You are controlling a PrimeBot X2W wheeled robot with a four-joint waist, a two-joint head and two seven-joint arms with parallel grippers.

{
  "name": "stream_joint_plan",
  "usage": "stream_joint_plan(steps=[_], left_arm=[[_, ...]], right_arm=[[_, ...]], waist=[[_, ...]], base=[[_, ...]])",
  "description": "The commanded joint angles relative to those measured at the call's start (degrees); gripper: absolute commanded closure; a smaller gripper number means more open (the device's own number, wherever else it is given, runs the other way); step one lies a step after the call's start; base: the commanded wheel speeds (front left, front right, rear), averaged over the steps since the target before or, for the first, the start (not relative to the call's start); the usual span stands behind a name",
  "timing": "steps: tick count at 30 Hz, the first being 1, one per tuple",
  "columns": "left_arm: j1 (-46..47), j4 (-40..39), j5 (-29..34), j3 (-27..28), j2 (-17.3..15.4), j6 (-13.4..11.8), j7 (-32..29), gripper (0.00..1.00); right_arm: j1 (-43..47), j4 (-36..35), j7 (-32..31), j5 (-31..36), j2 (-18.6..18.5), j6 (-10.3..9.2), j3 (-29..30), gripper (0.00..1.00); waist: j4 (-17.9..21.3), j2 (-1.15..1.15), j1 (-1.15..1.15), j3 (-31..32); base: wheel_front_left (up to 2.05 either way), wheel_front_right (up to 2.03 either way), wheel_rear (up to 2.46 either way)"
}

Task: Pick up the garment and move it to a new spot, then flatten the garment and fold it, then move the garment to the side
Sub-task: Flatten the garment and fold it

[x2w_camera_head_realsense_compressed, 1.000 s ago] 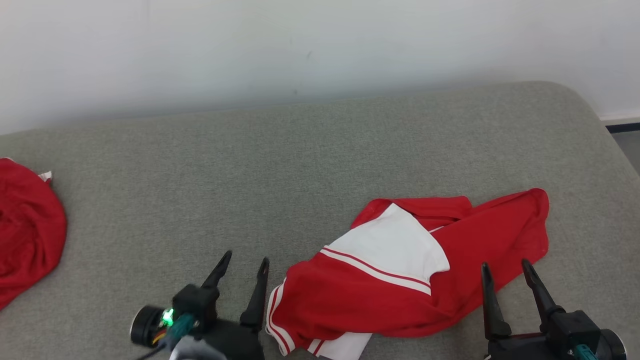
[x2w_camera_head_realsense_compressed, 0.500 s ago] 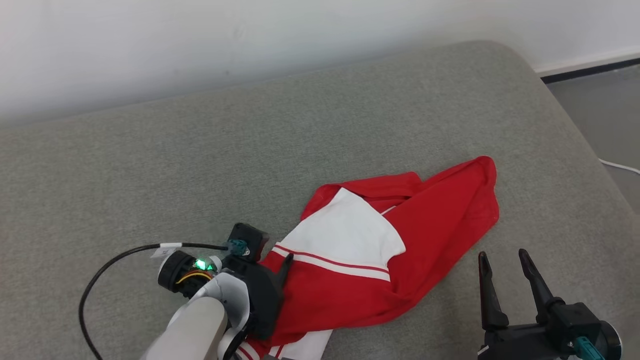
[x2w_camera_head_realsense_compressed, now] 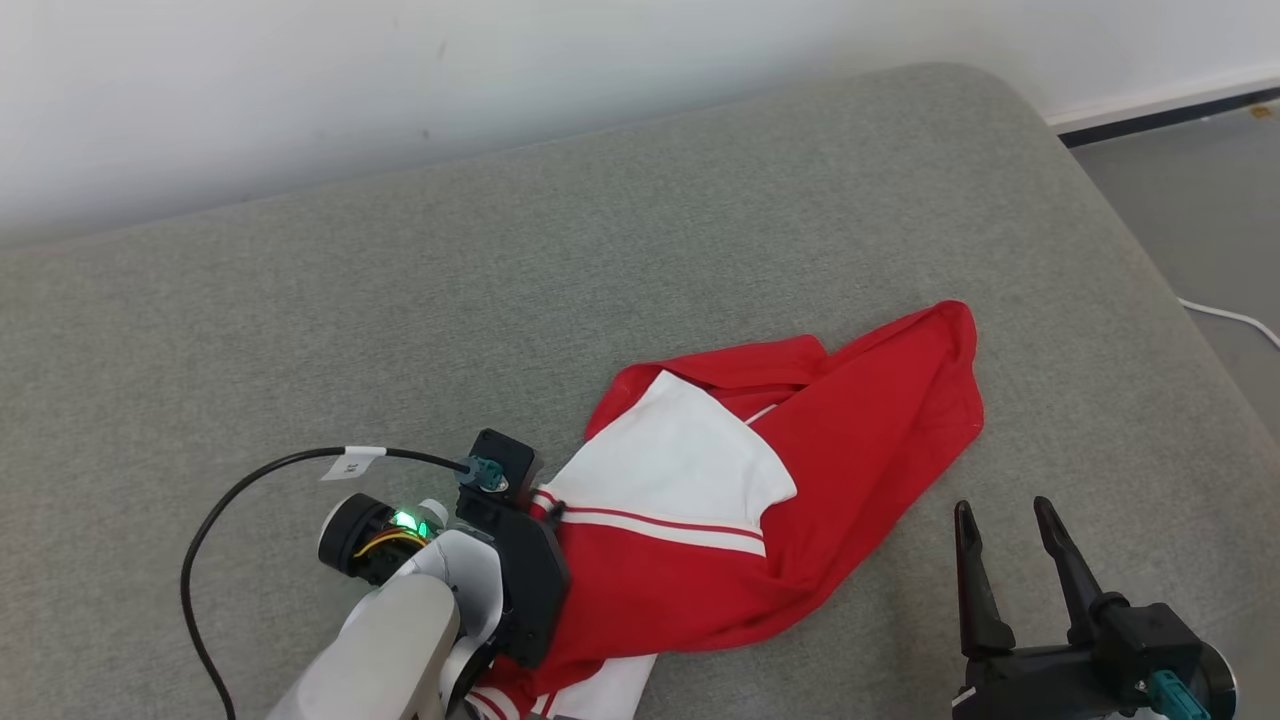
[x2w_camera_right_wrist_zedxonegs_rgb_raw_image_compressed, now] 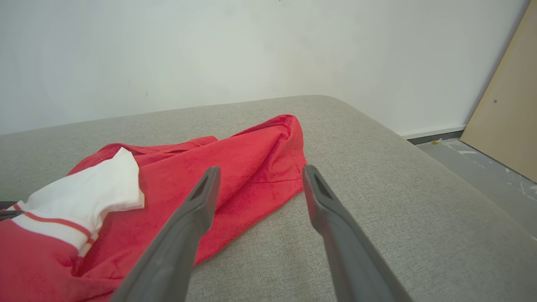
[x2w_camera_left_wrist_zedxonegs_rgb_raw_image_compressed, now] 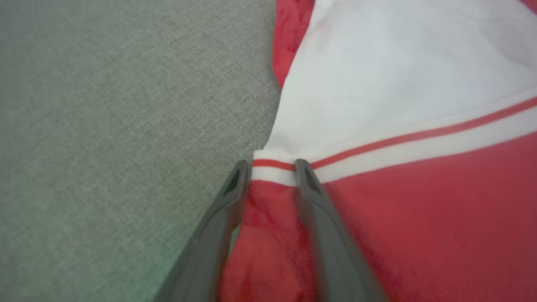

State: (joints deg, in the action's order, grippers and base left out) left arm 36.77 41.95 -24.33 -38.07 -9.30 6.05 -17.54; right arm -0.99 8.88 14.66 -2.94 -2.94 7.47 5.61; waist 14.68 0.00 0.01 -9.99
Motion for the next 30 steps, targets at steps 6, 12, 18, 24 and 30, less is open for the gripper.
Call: stream_joint_plan(steps=[6, 12, 18, 24, 30], left_arm=[[-3.12, -1.93, -2.12, 1.46, -1.14, -1.68, 0.84, 1.00], [-7.65, -8.73, -3.23, 3.60, -4.09, -4.60, 2.11, 1.00], [-13.63, -19.24, -3.79, 5.60, -8.17, -8.06, 2.61, 1.00], [-16.02, -31.57, -0.96, 9.12, -11.52, -12.38, 10.71, 1.00], [-22.07, -38.58, -1.51, 11.24, -11.85, -16.28, 15.06, 1.00]], right_arm=[[0.36, -0.18, 0.35, 0.23, 0.12, 0.06, 0.40, 0.00], [0.59, -0.63, 0.40, 0.59, 0.12, 0.06, 1.14, 0.00], [0.52, -1.42, 0.13, 0.67, 0.12, 0.06, 1.79, 0.00], [0.04, -1.80, 0.04, 0.57, 0.10, 0.06, 1.58, 0.00], [0.03, -1.85, 0.11, 0.43, 0.11, 0.06, 1.44, 0.00]], waist=[[-2.59, 0.00, -0.01, 0.43], [-5.41, 0.00, -0.01, 0.24], [-7.91, 0.00, -0.01, -0.23], [-9.13, 0.00, -0.01, -0.55], [-8.94, 0.00, -0.01, -0.62]], base=[[0.00, 0.00, 0.00], [0.00, 0.00, 0.00], [0.00, 0.00, 0.00], [0.00, 0.00, 0.00], [0.00, 0.00, 0.00]])
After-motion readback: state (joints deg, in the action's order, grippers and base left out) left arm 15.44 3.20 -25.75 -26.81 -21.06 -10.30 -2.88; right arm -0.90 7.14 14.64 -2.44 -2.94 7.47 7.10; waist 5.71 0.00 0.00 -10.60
